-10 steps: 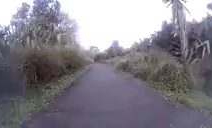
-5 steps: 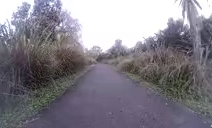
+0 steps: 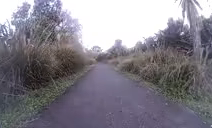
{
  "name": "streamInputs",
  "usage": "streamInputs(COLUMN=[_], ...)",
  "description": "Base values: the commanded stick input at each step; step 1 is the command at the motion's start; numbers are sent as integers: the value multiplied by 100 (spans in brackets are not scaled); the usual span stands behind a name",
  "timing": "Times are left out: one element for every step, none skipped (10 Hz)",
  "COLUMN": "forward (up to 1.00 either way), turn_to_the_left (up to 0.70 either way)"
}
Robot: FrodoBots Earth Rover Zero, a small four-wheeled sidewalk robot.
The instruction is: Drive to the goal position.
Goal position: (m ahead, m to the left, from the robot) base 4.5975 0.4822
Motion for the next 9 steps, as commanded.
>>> streamInputs(forward=[70, 70, 70, 70, 70, 70, 70, 70, 70], turn_to_the_left=[0, 0, 0, 0, 0, 0, 0, 0, 0])
